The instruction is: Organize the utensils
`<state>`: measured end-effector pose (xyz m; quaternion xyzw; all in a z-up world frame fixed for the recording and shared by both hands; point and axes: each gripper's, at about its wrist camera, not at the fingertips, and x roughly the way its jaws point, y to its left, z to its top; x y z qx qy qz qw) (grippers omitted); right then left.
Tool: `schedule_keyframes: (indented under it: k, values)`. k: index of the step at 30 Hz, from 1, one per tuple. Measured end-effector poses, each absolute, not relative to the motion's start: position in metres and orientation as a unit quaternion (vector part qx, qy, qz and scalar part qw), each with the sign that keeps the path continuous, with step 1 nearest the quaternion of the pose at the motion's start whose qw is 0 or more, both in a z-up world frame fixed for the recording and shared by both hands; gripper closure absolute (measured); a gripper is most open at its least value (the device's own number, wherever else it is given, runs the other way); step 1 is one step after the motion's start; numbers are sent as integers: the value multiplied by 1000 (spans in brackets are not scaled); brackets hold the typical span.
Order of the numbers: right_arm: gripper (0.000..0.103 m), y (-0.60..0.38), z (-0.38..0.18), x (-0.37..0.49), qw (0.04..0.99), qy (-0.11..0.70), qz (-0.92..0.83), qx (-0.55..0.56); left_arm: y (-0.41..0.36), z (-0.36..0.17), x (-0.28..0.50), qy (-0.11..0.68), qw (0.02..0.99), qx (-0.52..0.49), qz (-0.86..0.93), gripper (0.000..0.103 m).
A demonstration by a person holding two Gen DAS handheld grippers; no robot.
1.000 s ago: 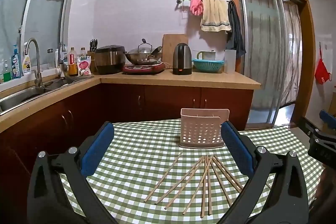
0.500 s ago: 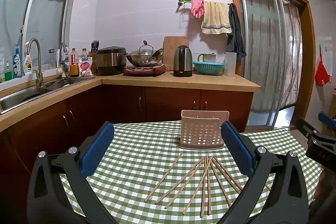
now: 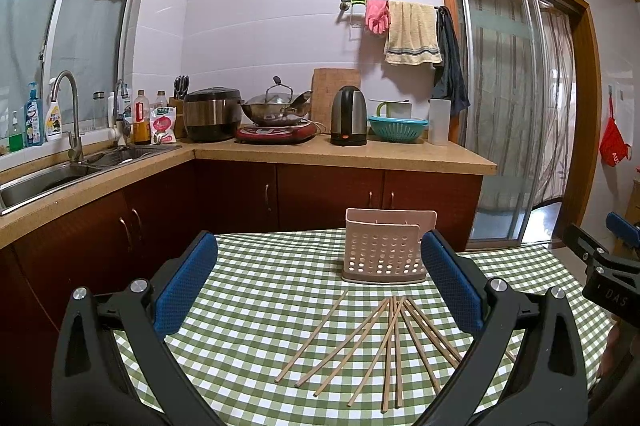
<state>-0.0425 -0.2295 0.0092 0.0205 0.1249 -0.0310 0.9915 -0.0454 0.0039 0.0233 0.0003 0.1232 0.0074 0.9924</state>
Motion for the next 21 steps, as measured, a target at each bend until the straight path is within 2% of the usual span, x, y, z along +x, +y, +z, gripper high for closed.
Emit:
schedule_keyframes:
  k: [21]
  values:
    - [6, -228, 6, -42, 992, 122, -32, 19, 6, 22, -46, 124, 992, -1, 6, 4]
